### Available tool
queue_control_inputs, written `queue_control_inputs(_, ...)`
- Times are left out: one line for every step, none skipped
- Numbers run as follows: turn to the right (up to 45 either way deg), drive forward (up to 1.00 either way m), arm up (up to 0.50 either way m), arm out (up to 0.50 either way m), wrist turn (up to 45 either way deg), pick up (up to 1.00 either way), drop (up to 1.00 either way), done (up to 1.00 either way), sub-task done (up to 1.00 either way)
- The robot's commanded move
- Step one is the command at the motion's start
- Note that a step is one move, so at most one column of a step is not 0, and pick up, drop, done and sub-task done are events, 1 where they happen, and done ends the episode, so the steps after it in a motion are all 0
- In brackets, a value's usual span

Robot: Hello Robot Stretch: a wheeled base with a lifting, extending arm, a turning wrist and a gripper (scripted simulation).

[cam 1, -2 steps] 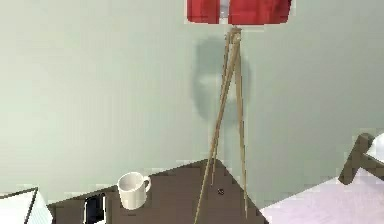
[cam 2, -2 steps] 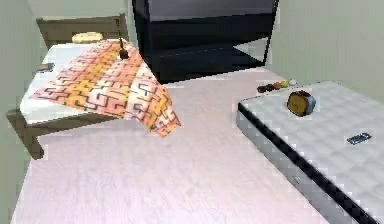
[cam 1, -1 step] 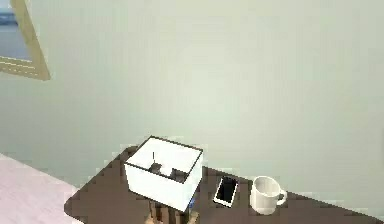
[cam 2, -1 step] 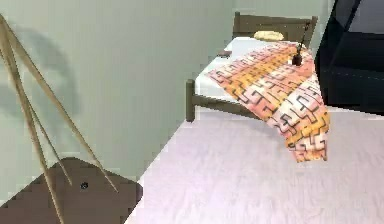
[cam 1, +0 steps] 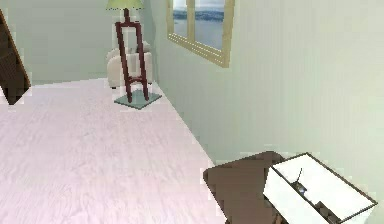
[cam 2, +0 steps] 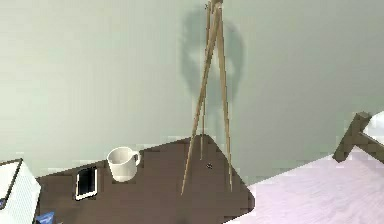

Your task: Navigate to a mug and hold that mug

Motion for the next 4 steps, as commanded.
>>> queue_control_inputs(-18.0, 0.0, 0.0, 0.0, 0.0, 0.0, 0.0, 0.0, 0.0)
queue_control_inputs(0.0, 0.0, 0.5, 0.0, 0.0, 0.0, 0.0, 0.0, 0.0)
queue_control_inputs(0.0, 0.0, 0.32, 0.0, 0.0, 0.0, 0.0, 0.0, 0.0)
queue_control_inputs(0.0, 0.0, 0.0, 0.28, 0.0, 0.0, 0.0, 0.0, 0.0)
